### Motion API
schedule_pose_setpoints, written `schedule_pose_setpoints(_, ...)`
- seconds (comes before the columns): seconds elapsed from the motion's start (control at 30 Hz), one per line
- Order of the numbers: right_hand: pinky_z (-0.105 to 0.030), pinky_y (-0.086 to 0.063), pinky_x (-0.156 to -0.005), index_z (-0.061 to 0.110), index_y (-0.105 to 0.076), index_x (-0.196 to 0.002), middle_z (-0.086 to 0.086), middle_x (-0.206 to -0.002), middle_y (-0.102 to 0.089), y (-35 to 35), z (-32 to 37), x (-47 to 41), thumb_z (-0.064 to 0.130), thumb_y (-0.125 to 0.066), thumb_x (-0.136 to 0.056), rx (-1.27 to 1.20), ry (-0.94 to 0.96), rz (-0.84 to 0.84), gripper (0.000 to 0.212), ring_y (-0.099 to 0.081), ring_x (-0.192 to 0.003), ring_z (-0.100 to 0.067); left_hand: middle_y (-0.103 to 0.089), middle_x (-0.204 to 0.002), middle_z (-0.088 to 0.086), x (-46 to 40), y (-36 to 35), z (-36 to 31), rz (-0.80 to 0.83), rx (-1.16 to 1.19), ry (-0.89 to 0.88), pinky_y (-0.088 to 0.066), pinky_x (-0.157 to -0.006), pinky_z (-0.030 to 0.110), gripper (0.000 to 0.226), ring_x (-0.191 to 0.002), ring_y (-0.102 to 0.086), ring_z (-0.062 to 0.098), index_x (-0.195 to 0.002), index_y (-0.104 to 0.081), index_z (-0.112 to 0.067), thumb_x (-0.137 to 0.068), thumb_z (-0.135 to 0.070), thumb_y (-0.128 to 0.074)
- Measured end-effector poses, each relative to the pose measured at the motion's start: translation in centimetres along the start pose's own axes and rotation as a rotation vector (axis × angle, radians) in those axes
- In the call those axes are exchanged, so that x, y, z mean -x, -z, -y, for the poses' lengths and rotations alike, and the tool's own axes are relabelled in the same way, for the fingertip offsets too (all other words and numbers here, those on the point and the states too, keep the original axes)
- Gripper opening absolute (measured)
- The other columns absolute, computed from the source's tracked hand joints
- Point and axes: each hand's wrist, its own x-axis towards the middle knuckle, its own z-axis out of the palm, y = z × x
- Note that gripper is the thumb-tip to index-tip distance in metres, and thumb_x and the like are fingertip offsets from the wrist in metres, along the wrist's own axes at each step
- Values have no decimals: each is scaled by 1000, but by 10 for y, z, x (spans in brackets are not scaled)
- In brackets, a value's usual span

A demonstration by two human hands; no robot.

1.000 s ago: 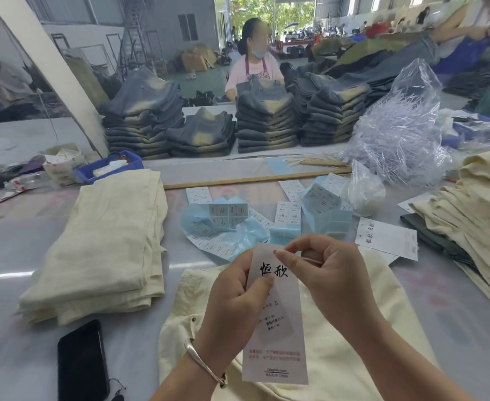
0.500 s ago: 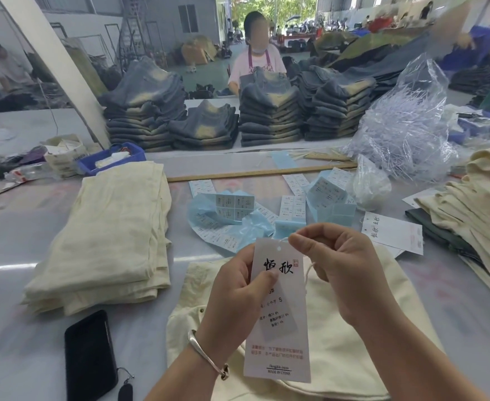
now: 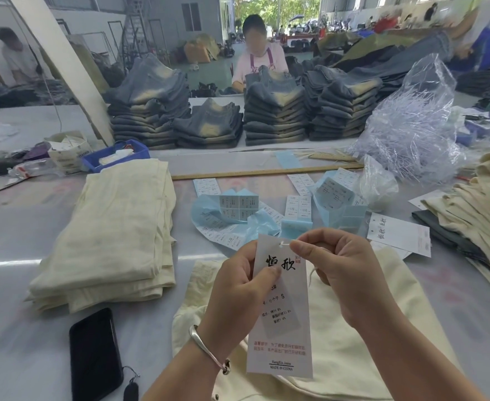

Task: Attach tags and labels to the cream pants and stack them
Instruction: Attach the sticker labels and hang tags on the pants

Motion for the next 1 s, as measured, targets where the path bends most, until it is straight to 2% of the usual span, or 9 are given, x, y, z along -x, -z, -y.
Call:
schedule_pose_setpoints(0.07, -3, -32, -41, -2, -64, -73, 12, -38, -48, 0, -1, 0, -2, -71, -78, 9, -1, 2, 9, -42, -32, 1, -74, -90, 10, -1, 1, 1, -4, 7, 1, -56, -74, 46, 26, -83, -70, 30, -102, -71, -23, -80, -18, -58)
schedule_pose_setpoints(0.2, -3, -32, -41, 0, -64, -71, 13, -38, -47, -1, -3, 1, -4, -71, -78, 1, -7, 20, 10, -41, -32, 2, -73, -90, 13, -4, 3, 0, -5, 12, -11, -55, -75, 49, 26, -83, -69, 34, -102, -70, -18, -79, -17, -57)
schedule_pose_setpoints(0.33, -2, -31, -41, -2, -64, -72, 11, -39, -50, -1, -4, 1, -4, -70, -78, 9, -7, 34, 9, -42, -32, 2, -73, -89, 11, -6, 2, 0, 6, 7, -19, -56, -71, 41, 25, -82, -69, 30, -102, -70, -19, -80, -17, -57)
schedule_pose_setpoints(0.47, -2, -32, -40, -8, -63, -75, 11, -38, -50, -1, -5, 2, -7, -68, -79, 10, -9, 59, 6, -43, -31, 2, -71, -92, 17, -7, 2, 0, -1, 18, -30, -55, -76, 51, 23, -88, -66, 41, -98, -70, -19, -80, -16, -57)
schedule_pose_setpoints(0.57, -2, -32, -41, -9, -64, -76, 11, -39, -51, -2, -6, 3, -6, -69, -79, 24, -13, 73, 6, -42, -32, 2, -70, -92, 19, -7, 3, -1, 0, 18, -28, -55, -77, 52, 21, -89, -65, 42, -96, -70, -21, -80, -17, -57)
schedule_pose_setpoints(1.0, -5, -32, -40, 1, -64, -73, 11, -37, -45, -4, -5, -5, 0, -72, -77, 31, -35, -41, 9, -40, -32, -1, -73, -93, 10, -5, 6, 0, 2, 7, -11, -56, -76, 46, 25, -87, -69, 34, -102, -69, -21, -81, -17, -57)
